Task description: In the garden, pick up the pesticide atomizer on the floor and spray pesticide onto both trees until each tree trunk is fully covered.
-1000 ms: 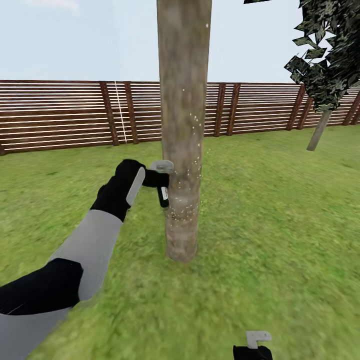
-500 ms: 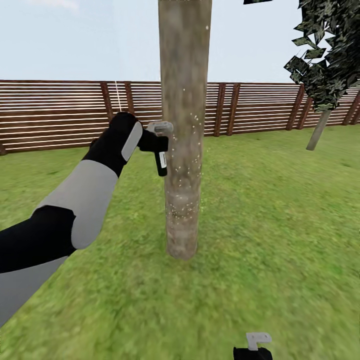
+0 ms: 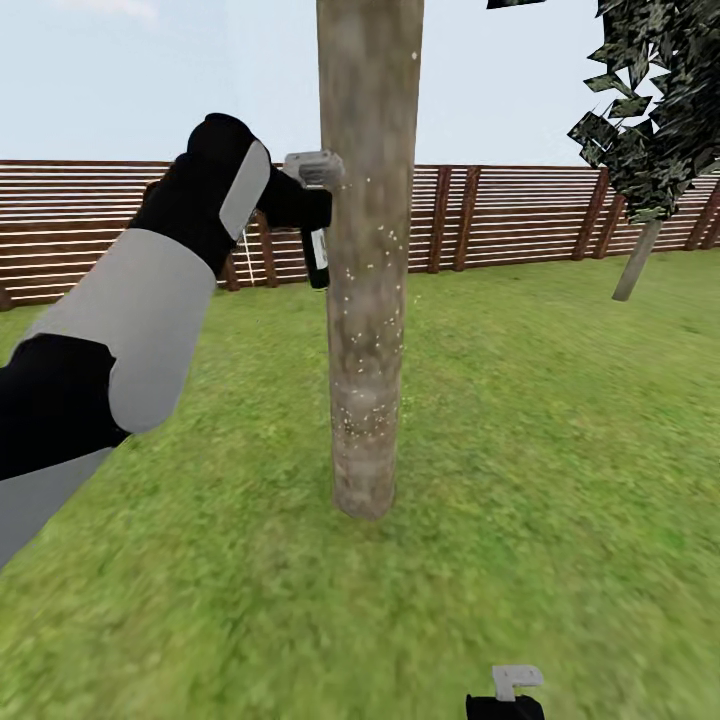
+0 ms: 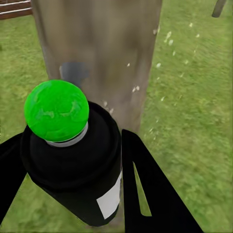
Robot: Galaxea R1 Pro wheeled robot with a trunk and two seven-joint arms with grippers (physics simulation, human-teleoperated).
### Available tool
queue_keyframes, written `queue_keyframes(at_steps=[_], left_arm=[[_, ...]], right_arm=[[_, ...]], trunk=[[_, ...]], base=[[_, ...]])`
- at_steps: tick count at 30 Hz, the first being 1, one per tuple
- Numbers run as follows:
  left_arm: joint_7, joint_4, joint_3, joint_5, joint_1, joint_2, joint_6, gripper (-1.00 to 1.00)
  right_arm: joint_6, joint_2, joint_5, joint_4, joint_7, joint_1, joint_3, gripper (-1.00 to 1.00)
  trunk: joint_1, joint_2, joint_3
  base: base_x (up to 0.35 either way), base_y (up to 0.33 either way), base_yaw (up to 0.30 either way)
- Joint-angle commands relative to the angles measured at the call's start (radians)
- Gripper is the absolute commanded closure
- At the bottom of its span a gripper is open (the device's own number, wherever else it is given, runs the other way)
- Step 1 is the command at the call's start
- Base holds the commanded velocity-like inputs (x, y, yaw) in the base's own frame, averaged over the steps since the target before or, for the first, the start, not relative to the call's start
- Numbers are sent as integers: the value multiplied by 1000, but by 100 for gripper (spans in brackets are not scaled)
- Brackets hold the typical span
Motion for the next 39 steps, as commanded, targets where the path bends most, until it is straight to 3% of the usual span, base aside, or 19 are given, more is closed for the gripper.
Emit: queue_keyframes(at_steps=[1, 8, 9, 12, 13, 16, 19, 21, 23, 24, 26, 29, 34, 36, 39], left_arm=[[5, -1, 0, 6, -17, 0, 3, 100], [26, 11, 10, 5, -58, 0, 1, 100], [27, 19, 17, 5, -59, 10, 1, 100], [29, 156, 24, 8, -59, 25, -3, 100], [30, 252, 26, 8, -59, 25, -35, 100], [30, 406, 28, 8, -59, 26, -114, 100], [30, 499, 28, 9, -58, 26, -195, 100], [29, 507, 26, 10, -59, 25, -204, 100], [25, 511, 25, 13, -59, 0, -209, 100], [24, 511, 24, 23, -59, 0, -209, 100], [23, 500, 21, 63, -59, 0, -209, 100], [26, 404, 24, 121, -59, 0, -207, 100], [29, 384, 29, 130, -58, 0, -208, 100], [29, 429, 29, 129, -58, 0, -211, 100], [28, 506, 29, 127, -49, 0, -276, 100]], right_arm=[[-7, 0, 2, 4, -4, -2, 2, -100], [-7, -1, 2, 4, -4, -1, 2, -100], [-7, -1, 2, 4, -4, -1, 2, -100], [-7, -1, 2, 4, -4, -1, 2, -100], [-7, -1, 3, 4, -4, -1, 2, -100], [-7, 0, 2, 4, -4, 0, 2, -100], [-7, 0, 2, 4, -4, 0, 2, -100], [-7, 0, 2, 4, -4, 0, 2, -100], [-7, 0, 2, 4, -4, 0, 2, -100], [-7, 0, 2, 4, -4, 0, 2, -100], [-7, 0, 3, 4, -4, 0, 2, -100], [-7, 0, 3, 4, -4, 2, 2, -100], [-7, -1, 3, 4, -4, 4, 2, -100], [-7, 0, 3, 4, -4, 4, 2, -100], [-7, 0, 3, 4, -4, 4, 2, -100]], trunk=[[0, 0, -1], [0, 0, -1], [0, 0, -1], [0, 0, -1], [0, 0, -1], [0, 0, -1], [0, 0, -1], [0, 0, -1], [0, 0, -1], [0, 0, -1], [0, 0, -1], [0, 0, -1], [0, 0, -1], [0, 0, -1], [0, 0, -1]], base=[[0, 0, 0], [0, 0, 0], [0, 0, 0], [0, 0, 0], [0, 0, 0], [0, 0, 0], [0, 0, 0], [0, 0, 0], [0, 0, 0], [0, 0, 0], [0, 0, 0], [0, 0, 0], [0, 0, 0], [0, 0, 0], [0, 0, 0]])
